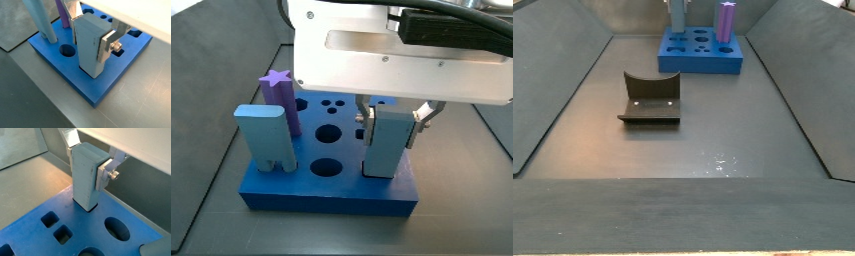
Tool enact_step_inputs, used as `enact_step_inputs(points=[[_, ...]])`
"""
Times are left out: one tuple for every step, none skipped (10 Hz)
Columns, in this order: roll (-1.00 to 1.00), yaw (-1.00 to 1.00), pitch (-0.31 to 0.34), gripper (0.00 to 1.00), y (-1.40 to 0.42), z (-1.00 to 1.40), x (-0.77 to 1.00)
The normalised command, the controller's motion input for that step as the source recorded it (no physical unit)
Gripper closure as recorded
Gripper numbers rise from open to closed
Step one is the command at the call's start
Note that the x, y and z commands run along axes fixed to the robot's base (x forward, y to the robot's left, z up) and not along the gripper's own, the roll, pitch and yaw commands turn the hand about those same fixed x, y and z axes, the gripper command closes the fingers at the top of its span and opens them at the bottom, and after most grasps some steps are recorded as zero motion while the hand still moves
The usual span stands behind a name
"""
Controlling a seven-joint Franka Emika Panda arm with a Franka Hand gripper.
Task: Pick up the rectangle object. Move up. Place the rectangle object on the fixture. Regrasp the rectangle object. Move to above the board. Insert the rectangle object.
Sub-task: Insert the rectangle object.
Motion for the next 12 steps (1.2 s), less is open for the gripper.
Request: enact_step_inputs(points=[[-0.11,0.00,-0.214,1.00,0.03,-0.78,-0.06],[0.00,0.00,-0.071,1.00,0.00,-0.87,-0.10],[0.00,-0.01,-0.040,1.00,0.00,-0.99,-0.05],[0.01,0.00,-0.023,1.00,0.00,-1.00,0.00],[0.06,0.00,-0.043,1.00,0.00,-1.00,0.00],[0.06,0.00,-0.037,1.00,0.00,-1.00,0.00],[0.08,0.00,-0.077,1.00,0.00,-1.00,0.00],[0.40,0.10,-0.071,1.00,-0.08,-0.71,0.00],[0.20,0.07,-0.003,1.00,-0.03,-0.14,-0.09],[0.11,0.00,0.000,1.00,0.00,0.00,-0.03],[0.29,0.04,-0.377,1.00,-0.02,-0.35,-0.23],[0.30,0.15,-0.663,1.00,0.00,-0.56,-0.28]])
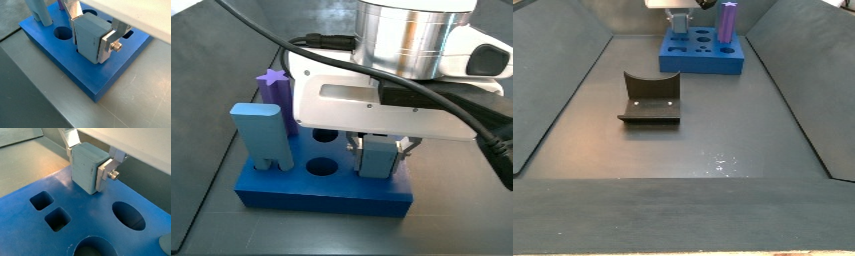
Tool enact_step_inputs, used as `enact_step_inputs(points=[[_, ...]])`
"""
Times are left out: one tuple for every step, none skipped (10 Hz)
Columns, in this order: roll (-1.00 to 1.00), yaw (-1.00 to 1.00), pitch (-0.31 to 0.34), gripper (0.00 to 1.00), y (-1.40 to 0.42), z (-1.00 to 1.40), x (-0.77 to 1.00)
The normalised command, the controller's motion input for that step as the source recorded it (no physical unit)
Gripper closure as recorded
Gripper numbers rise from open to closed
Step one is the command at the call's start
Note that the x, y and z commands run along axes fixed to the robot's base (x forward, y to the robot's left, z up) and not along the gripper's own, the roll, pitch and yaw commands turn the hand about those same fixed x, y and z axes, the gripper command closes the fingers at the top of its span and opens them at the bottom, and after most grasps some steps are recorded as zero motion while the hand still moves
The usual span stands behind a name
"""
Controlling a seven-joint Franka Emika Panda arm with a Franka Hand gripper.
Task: Pick up the rectangle object. Move up. Place the rectangle object on the fixture. Regrasp the rectangle object. Move to above the board. Insert the rectangle object.
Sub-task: Insert the rectangle object.
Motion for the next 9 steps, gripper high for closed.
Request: enact_step_inputs(points=[[0.20,0.13,-0.591,1.00,0.00,-0.65,-0.12],[-0.03,0.02,-0.069,1.00,0.00,-0.16,0.00],[-0.20,0.00,-0.083,1.00,0.04,-0.47,0.01],[-0.08,0.00,-0.069,1.00,0.15,-1.00,0.00],[0.00,0.01,-0.097,1.00,0.00,-0.64,0.01],[0.01,0.00,0.000,1.00,0.00,-0.09,0.00],[0.31,0.00,-0.009,1.00,0.00,-1.00,0.00],[0.09,0.00,-0.017,1.00,0.00,-1.00,0.00],[0.00,0.00,0.000,1.00,0.02,-0.23,0.04]])
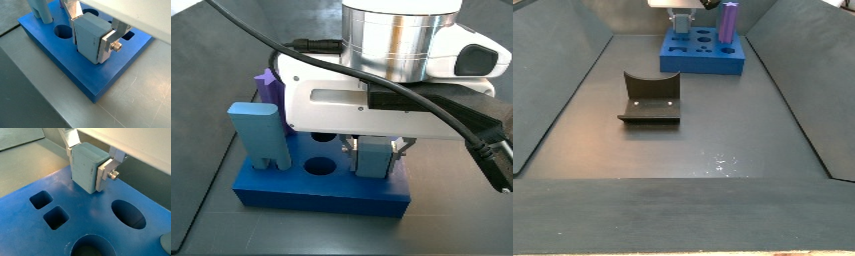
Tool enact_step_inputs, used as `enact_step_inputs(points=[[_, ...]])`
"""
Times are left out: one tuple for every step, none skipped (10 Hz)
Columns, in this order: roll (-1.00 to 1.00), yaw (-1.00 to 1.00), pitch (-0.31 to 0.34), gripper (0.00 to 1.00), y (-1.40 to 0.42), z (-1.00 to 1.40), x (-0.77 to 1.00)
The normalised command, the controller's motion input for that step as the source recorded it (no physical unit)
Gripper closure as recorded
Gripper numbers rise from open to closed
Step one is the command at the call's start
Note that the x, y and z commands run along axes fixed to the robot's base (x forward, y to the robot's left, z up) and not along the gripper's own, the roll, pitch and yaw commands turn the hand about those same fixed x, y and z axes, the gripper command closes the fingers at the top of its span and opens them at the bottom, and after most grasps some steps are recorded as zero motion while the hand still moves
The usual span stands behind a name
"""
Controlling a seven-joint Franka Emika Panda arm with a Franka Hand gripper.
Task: Pick up the rectangle object. Move up. Place the rectangle object on the fixture. Regrasp the rectangle object. Move to above the board. Insert the rectangle object.
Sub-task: Insert the rectangle object.
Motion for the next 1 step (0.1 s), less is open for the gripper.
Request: enact_step_inputs(points=[[0.00,0.00,0.000,1.00,0.00,0.00,0.00]])
